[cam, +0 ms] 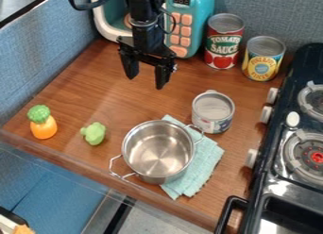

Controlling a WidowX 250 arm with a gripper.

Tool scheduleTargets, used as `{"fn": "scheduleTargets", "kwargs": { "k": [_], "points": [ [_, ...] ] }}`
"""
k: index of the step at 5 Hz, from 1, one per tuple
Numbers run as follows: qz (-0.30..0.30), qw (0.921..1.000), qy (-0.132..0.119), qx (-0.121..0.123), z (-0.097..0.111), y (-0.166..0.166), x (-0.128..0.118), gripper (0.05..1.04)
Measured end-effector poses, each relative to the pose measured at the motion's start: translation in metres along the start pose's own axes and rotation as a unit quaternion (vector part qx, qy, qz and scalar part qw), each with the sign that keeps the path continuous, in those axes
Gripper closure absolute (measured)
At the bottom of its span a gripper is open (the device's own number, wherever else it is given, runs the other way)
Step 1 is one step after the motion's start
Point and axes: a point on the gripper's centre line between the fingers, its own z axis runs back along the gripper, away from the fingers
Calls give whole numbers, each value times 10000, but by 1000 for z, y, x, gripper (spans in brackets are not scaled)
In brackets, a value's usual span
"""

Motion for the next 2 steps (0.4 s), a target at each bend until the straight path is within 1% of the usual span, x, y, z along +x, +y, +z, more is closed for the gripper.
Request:
{"fn": "scheduleTargets", "kwargs": {
  "k": [1, 2],
  "points": [
    [22, 9997, 229, -68, -16, -3, -8, 83],
    [-206, 9994, 178, -217, 5, -33, -31, 83]
  ]
}}
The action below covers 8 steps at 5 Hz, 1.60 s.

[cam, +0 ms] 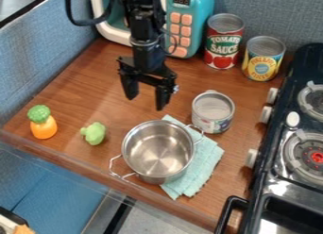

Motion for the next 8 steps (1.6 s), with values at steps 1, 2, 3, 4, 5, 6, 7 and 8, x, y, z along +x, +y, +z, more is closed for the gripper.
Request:
{"fn": "scheduleTargets", "kwargs": {
  "k": [1, 2, 3, 4, 5, 6, 7, 8],
  "points": [
    [-428, 9986, -296, -57, 26, -30, -10, 83],
    [-709, 9966, -409, -87, 34, -56, -27, 83],
    [-959, 9952, -164, -115, 17, -80, -53, 83],
    [-1112, 9938, 23, -61, -3, -94, -70, 83],
    [-1271, 9914, 304, 93, -26, -102, -84, 83],
    [-1358, 9896, 403, 237, -39, -104, -90, 140],
    [-1352, 9896, 377, 309, -40, -102, -91, 451],
    [-1369, 9897, 244, 331, -34, -101, -88, 733]
  ]
}}
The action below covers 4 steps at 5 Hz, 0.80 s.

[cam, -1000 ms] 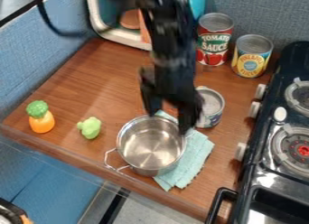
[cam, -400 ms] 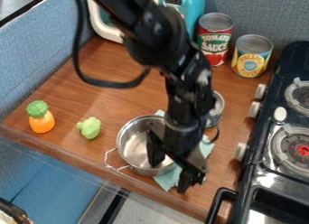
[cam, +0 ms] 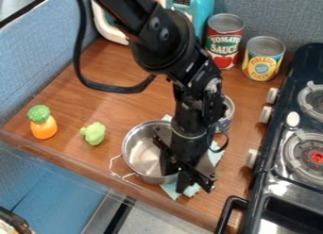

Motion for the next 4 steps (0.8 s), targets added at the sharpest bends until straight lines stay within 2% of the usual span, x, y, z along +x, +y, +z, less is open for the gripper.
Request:
{"fn": "scheduleTargets", "kwargs": {
  "k": [1, 2, 3, 4],
  "points": [
    [92, 10000, 31, -1, 0, 6, -1, 932],
    [162, 9999, 33, 13, 6, 14, 2, 1002],
    [226, 9997, 47, 10, 10, 26, 3, 1012],
    [382, 9989, -274, -9, 38, 52, 16, 1020]
  ]
}}
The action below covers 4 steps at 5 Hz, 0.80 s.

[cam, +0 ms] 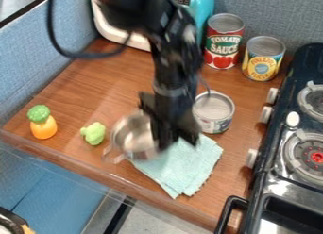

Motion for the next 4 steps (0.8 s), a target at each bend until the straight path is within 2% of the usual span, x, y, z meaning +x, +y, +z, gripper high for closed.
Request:
{"fn": "scheduleTargets", "kwargs": {
  "k": [1, 2, 4],
  "points": [
    [329, 9989, -330, 35, 26, 39, 27, 1020],
    [709, 9969, -326, 58, 22, 84, 52, 1020],
    [1151, 9924, 326, 278, -36, 141, 75, 1020]
  ]
}}
